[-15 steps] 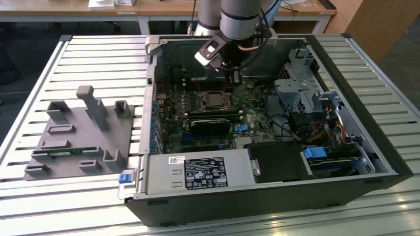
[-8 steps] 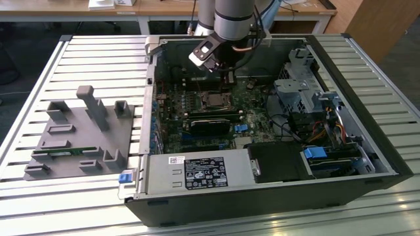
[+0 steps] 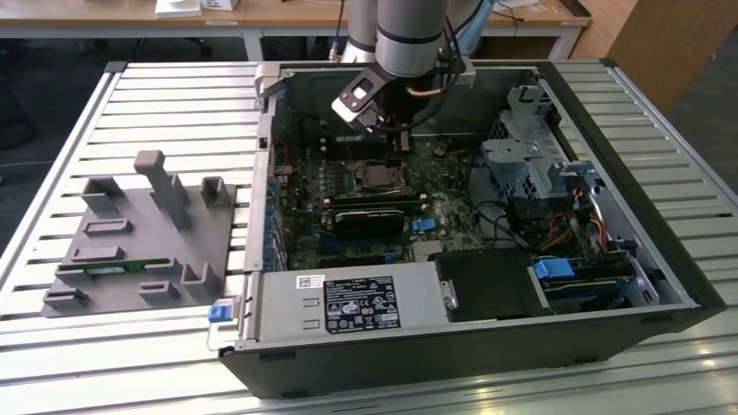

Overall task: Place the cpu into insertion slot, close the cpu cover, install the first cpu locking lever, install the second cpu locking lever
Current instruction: 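Close the cpu cover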

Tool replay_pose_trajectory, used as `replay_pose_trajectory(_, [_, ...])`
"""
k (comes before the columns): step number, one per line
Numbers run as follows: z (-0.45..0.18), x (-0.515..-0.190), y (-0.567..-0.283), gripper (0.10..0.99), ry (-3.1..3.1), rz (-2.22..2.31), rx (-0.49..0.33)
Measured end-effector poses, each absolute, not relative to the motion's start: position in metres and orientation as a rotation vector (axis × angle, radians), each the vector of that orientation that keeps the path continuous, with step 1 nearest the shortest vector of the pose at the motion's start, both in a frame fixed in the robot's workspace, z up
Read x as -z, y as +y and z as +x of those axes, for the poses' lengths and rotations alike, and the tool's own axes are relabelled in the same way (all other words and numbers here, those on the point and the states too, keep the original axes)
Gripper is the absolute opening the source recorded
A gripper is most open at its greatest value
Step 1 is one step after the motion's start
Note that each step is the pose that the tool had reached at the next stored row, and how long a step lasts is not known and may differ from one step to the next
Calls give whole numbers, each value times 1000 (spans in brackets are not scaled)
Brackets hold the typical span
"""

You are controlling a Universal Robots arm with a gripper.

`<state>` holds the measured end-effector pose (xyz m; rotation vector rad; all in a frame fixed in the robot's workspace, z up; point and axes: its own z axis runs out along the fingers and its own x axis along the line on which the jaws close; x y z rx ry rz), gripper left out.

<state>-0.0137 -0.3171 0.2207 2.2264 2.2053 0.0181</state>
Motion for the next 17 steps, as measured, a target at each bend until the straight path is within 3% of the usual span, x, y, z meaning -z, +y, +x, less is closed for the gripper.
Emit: replay_pose_trajectory(17, [-25,-218,-317,106,2205,2226,-18])
